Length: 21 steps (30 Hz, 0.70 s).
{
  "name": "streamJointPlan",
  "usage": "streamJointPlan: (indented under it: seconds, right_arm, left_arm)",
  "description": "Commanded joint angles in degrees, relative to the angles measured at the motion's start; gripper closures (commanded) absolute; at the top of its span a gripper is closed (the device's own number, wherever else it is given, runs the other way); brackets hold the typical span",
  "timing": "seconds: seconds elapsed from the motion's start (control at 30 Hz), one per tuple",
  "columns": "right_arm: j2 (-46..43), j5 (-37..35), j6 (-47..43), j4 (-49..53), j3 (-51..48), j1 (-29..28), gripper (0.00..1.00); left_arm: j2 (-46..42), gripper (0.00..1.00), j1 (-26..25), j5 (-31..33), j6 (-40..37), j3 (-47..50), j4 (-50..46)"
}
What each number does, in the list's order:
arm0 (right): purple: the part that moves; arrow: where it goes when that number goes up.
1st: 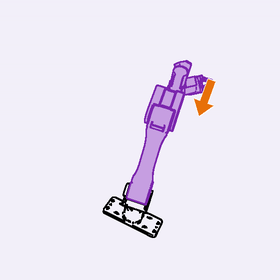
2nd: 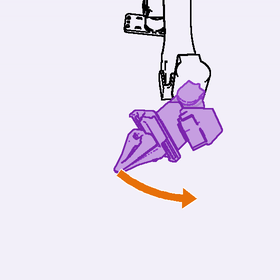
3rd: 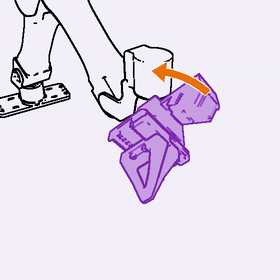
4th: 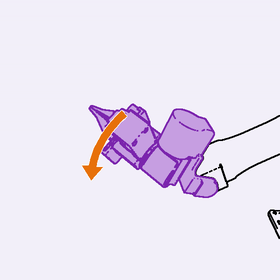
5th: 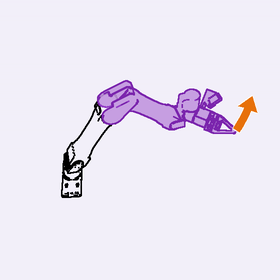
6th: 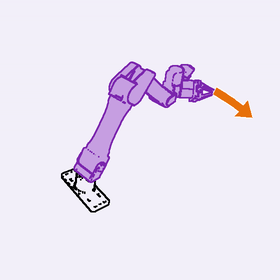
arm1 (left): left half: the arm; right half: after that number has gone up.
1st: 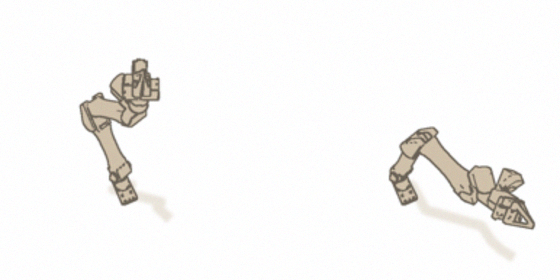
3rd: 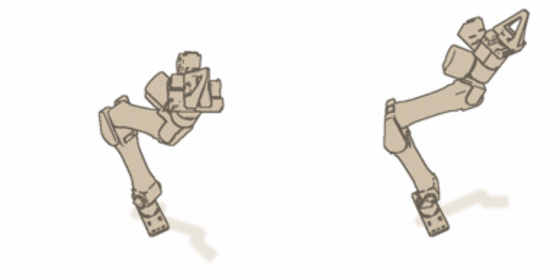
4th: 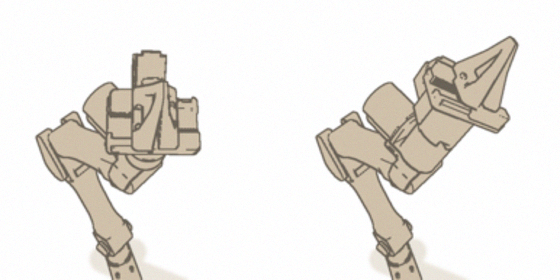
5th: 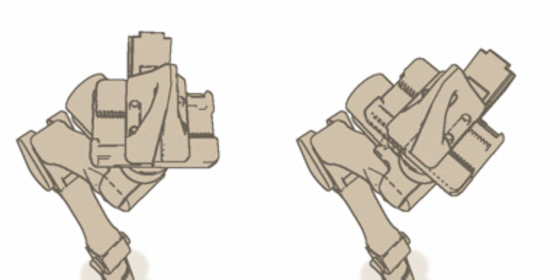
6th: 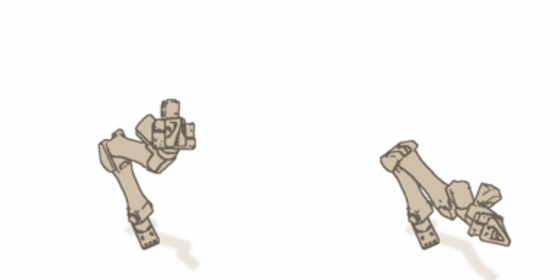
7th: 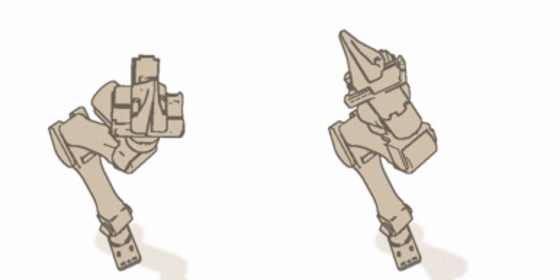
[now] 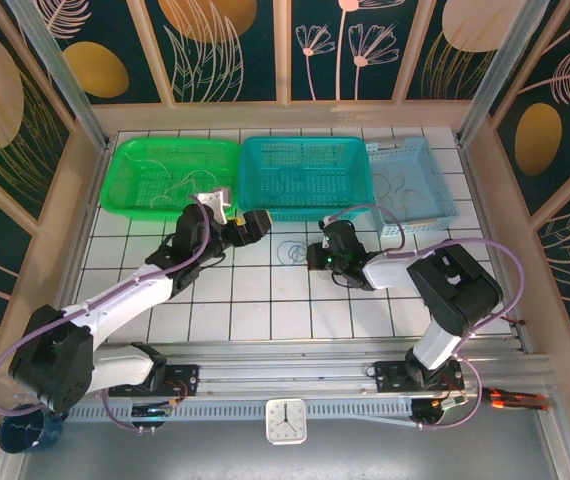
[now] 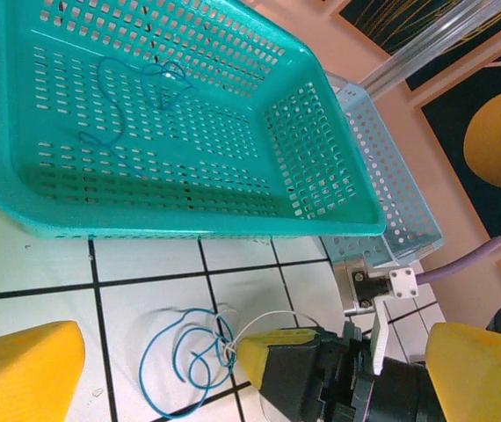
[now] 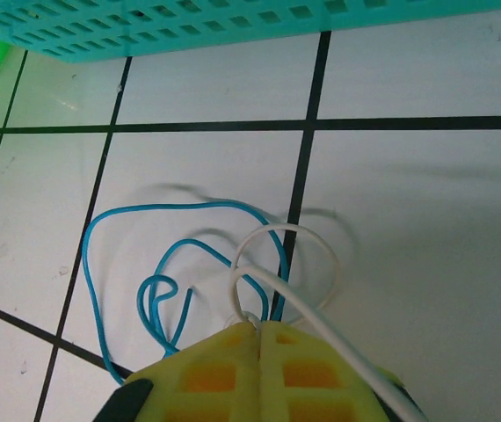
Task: Untangle the cables
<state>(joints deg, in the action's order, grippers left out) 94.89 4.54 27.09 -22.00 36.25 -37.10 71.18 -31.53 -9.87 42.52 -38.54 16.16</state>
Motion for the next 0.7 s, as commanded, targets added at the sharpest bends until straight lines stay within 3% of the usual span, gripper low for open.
streamJointPlan:
  seconds: [0.0,0.4,0.67]
  right_arm:
    - [-4.33,-0.17,-0.72,-0.20,-0.20,-0.34,1.00]
    - [-20.80,3.60,1.18,0.51,-4.26,-1.44,1.00]
    - [-28.21,6.44,2.65,-2.47,-8.46,-1.66,1.00]
  left_arm:
    - [-1.24,0.01,0.28,-1.12,1.16,0.83,2.56]
    - [3.18,0.02,0.15,-14.55,8.97,3.31,14.11]
    - [7.34,0.20,-2.08,-17.20,12.88,4.38,21.05]
